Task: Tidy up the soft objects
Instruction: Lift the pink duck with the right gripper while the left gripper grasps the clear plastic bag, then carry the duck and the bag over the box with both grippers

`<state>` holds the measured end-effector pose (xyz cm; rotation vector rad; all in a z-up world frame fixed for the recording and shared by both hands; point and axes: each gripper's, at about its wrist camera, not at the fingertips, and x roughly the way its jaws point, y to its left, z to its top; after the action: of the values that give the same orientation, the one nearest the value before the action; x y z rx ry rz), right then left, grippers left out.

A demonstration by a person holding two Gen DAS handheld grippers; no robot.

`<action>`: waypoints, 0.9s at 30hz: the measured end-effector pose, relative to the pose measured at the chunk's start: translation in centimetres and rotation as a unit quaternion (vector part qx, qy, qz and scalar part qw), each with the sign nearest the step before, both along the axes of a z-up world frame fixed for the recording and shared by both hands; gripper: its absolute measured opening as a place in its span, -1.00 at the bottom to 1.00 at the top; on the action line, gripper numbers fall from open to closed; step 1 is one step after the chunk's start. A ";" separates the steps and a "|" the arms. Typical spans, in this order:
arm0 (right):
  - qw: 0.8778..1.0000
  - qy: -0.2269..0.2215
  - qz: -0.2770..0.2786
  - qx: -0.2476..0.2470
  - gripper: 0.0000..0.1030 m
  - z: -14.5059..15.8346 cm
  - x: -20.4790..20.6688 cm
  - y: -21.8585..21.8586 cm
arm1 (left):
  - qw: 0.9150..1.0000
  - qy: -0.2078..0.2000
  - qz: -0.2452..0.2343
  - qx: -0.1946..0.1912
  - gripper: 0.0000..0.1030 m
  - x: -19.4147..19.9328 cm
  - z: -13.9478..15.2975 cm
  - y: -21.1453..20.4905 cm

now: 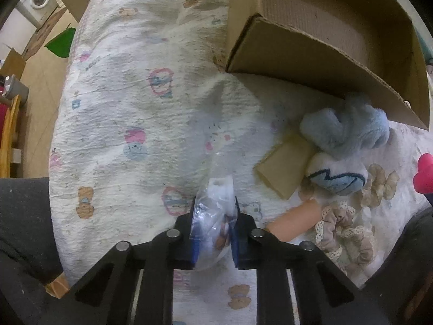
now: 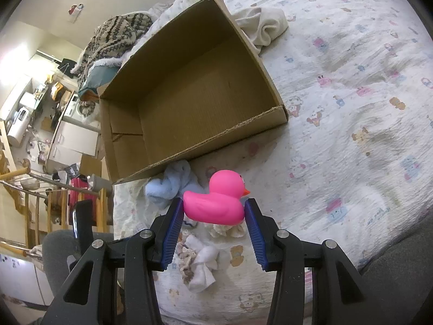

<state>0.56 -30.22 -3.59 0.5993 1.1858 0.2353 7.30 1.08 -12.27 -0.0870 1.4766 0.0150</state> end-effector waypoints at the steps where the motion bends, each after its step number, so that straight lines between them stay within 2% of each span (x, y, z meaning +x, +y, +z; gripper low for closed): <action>1: 1.000 0.000 0.000 0.000 -0.05 0.0 0.0 0.0 | 1.000 -0.001 0.002 0.005 -0.75 0.0 -0.1 0.2; 8: 1.000 -0.003 -0.001 -0.006 -0.05 0.1 -0.1 -0.1 | 1.000 -0.018 0.017 0.011 -0.83 -0.3 1.3 2.3; 14: 1.000 -0.010 -0.003 -0.013 -0.05 0.4 -0.2 -0.1 | 0.997 -0.076 0.026 -0.002 -0.84 -1.0 5.0 3.6; 19: 0.999 -0.028 -0.005 -0.024 -0.05 1.5 -0.5 0.1 | 0.991 -0.130 0.036 -0.009 -0.84 -2.0 8.6 4.9; 24: 0.998 -0.052 0.000 -0.037 -0.05 3.4 -0.6 0.8 | 0.984 -0.172 0.035 -0.020 -0.84 -2.7 12.2 4.2; 27: 0.997 -0.063 0.002 -0.045 -0.05 4.5 -0.5 1.2 | 0.982 -0.186 0.028 -0.026 -0.84 -2.5 13.2 3.6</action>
<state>0.02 -29.06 0.96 0.4953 1.0699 0.2187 4.79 4.63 0.94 -0.1638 1.1007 0.0053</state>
